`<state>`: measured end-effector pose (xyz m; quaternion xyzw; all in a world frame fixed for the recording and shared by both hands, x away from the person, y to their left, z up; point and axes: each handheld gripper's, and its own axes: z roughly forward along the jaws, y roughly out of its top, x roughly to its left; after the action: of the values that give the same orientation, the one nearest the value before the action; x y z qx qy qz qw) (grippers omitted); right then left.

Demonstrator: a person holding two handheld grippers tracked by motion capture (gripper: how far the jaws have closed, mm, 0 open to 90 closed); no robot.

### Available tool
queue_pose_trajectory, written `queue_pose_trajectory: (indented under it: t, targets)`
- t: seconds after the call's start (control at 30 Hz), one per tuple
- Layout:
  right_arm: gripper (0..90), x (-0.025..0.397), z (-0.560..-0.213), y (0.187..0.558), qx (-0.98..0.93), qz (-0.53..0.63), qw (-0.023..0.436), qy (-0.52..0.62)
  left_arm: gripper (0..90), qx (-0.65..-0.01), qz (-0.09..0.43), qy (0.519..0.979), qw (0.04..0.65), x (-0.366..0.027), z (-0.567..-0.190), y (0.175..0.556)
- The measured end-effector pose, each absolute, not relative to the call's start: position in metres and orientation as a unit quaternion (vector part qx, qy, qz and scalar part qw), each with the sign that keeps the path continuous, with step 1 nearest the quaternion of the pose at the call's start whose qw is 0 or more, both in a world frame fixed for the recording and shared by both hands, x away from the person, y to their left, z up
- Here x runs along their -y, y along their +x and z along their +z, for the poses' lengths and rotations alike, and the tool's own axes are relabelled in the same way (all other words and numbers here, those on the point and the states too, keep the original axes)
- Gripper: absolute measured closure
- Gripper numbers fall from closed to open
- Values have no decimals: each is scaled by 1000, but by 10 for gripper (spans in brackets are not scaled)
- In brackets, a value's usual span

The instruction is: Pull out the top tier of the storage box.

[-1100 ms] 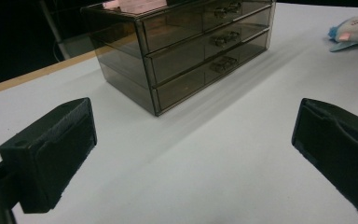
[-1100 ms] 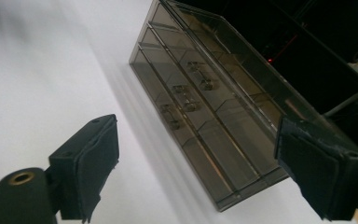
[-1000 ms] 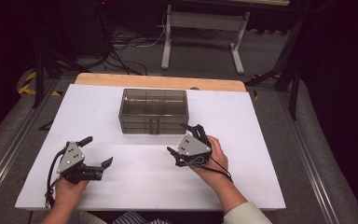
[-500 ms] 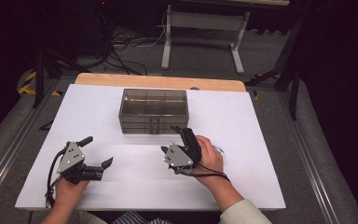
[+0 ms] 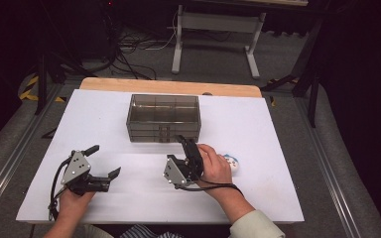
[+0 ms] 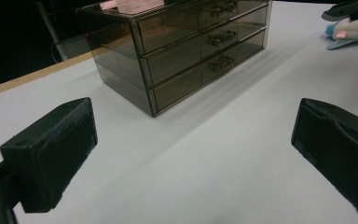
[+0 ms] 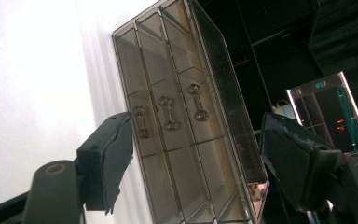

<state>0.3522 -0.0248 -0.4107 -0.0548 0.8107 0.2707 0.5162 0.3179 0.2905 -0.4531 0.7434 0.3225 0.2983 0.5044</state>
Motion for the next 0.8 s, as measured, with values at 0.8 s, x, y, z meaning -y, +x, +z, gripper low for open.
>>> queue_pose_trajectory:
  t: [0.8]
  targets:
    - [354,-3,-423,358,-790,187,579,-78,16,-325,299,742,504,-292,-453,318]
